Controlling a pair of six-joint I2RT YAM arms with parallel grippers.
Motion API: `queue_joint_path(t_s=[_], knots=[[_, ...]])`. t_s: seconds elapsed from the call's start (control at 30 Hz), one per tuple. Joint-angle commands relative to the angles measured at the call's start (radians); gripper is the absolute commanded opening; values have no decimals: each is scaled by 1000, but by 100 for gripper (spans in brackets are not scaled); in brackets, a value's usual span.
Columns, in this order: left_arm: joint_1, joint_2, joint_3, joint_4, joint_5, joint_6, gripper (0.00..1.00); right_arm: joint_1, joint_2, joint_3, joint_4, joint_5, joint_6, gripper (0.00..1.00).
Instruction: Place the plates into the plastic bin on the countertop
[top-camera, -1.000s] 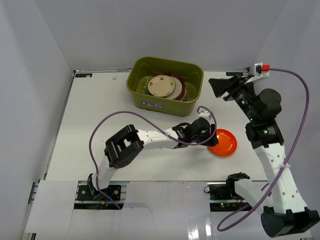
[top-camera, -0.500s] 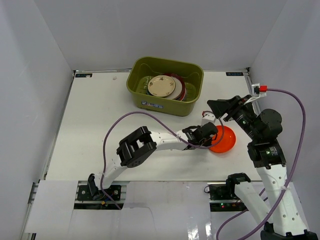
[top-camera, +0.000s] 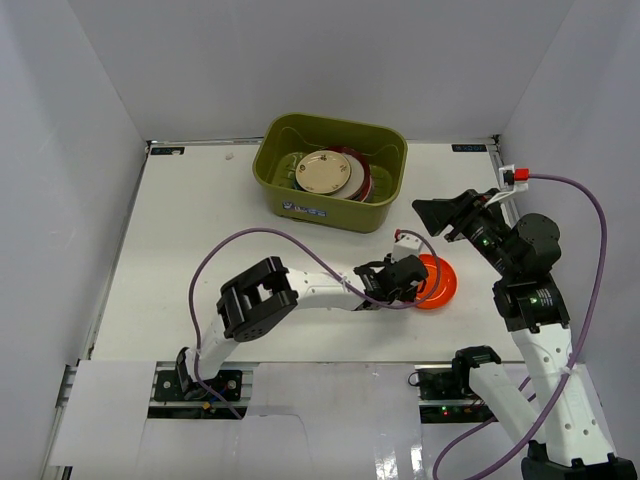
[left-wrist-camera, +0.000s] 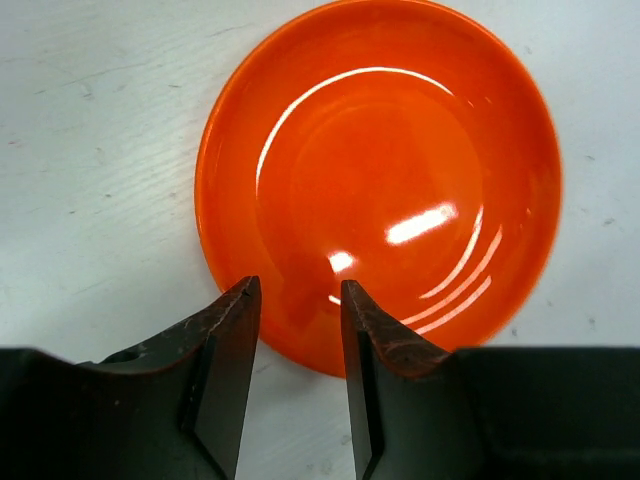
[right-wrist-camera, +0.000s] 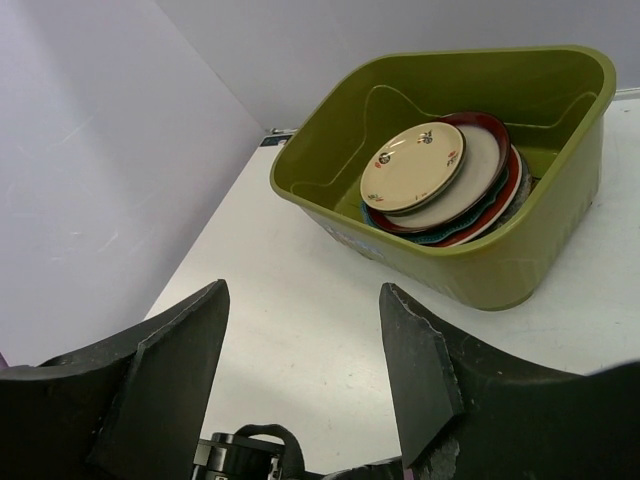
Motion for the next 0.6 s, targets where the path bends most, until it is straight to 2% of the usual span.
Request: queue_joint_path(t_s=[0.0,0.1,0.2,0.33,0.47,0.57], knots=[[3,-77,-69,18,-104,-9,49,5,1,1,16,-8,-25,68],[3,-122,-134,73,-157,-19,51,5,10,-11,33,-18,-25,68],[8,-163,-200,116,-174,-29,61,7,19,-25,54,-32,-13,68],[9,-169,-223,121,-181,-56,62,7,23,-34,65,-38,-8,68],[9,-232,-312,225,-195,-66,63,7,24,-38,65,-35,-11,68],[9,-286,-359,244,-236,-67,63,7,30,-42,73,-44,-11,67]])
